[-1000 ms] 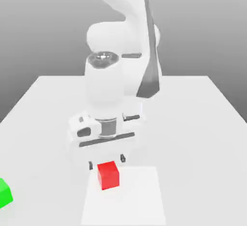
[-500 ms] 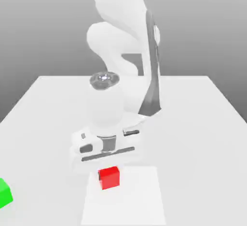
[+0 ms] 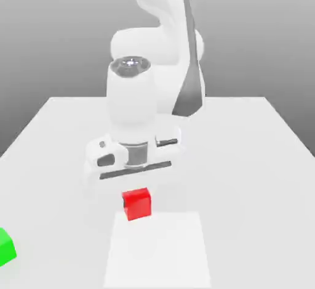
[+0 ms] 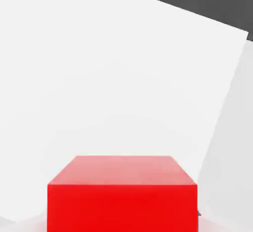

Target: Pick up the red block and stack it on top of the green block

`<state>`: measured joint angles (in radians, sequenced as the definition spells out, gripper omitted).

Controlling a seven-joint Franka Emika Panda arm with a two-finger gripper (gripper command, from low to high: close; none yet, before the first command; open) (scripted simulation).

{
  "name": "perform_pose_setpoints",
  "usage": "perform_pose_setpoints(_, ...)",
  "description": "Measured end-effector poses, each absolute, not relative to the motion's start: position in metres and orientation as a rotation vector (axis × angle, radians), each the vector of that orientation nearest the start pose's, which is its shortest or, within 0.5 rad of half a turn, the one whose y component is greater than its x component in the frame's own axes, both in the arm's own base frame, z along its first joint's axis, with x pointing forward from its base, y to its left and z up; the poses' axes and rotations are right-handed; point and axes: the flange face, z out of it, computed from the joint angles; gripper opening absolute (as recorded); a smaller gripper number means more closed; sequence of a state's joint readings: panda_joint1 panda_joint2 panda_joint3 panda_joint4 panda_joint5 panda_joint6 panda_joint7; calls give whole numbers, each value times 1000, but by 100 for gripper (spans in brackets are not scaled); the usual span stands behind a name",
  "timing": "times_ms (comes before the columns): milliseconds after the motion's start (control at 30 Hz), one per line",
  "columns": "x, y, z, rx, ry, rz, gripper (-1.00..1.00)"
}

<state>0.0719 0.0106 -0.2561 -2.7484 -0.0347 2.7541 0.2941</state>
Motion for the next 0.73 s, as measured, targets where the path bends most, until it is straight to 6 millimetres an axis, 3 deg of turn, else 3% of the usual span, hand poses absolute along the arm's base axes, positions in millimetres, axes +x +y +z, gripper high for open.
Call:
perform_pose_setpoints(100, 399, -139, 222, -3059, 824, 15, -100)
perform_pose_setpoints(300, 419, -232, 236, -3048, 860, 22, -100)
perform_pose_setpoints(467, 419, -313, 244, -3021, 874, 7, -100)
perform_pose_setpoints(600, 419, -328, 199, -3018, 871, 0, -100)
perform_pose_setpoints(633, 419, -328, 188, -3018, 872, 1, 100)
perform_pose_setpoints(733, 419, -328, 188, -3018, 872, 1, 100)
